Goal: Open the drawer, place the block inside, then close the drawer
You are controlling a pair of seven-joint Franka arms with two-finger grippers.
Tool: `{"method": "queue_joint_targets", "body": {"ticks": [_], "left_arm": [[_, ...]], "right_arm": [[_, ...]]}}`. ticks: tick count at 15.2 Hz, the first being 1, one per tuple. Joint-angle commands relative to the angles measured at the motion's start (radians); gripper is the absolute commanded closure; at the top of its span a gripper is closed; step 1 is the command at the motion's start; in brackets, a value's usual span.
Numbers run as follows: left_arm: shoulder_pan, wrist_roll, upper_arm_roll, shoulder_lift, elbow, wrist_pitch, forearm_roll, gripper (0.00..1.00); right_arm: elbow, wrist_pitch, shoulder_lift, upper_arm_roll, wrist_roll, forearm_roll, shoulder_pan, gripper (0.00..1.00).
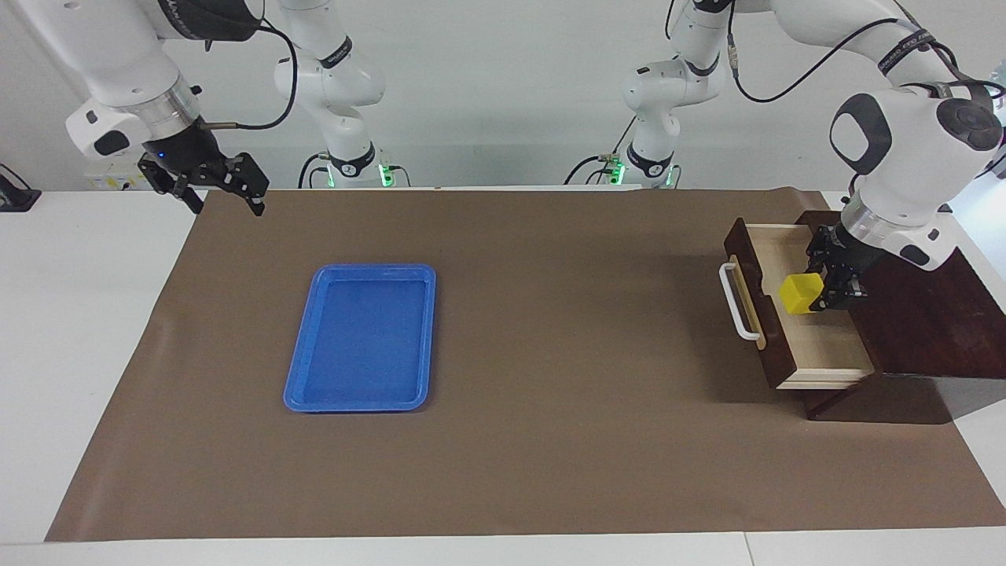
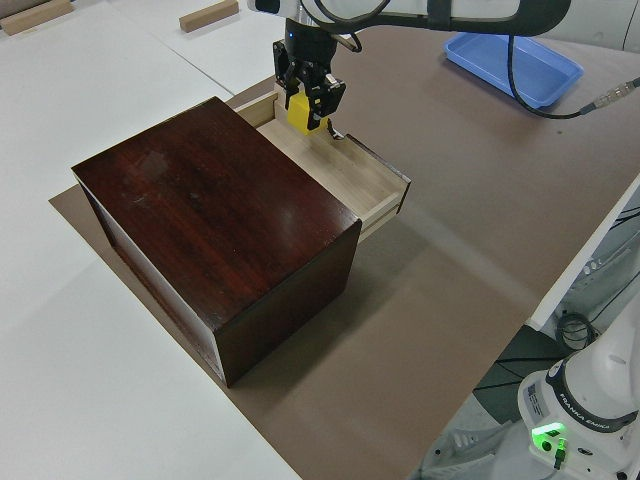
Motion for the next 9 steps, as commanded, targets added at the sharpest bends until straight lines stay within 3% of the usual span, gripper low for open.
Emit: {"method": "queue_joint_targets", "body": {"ticks": [1, 9], "left_arm": [[0.026, -0.01, -0.011, -0.034, -0.093, 0.062, -0.017, 1.0], [0.032, -0.029, -0.012, -0.073, -0.221, 0.143, -0.02, 1.0]], "right_arm": [[-0.023, -0.084, -0.031, 0.019, -0.056, -0.023, -0.017, 0.0], [-0.08, 0.048, -0.001, 0.021, -0.055, -0.022, -0.043, 0.0]]}}
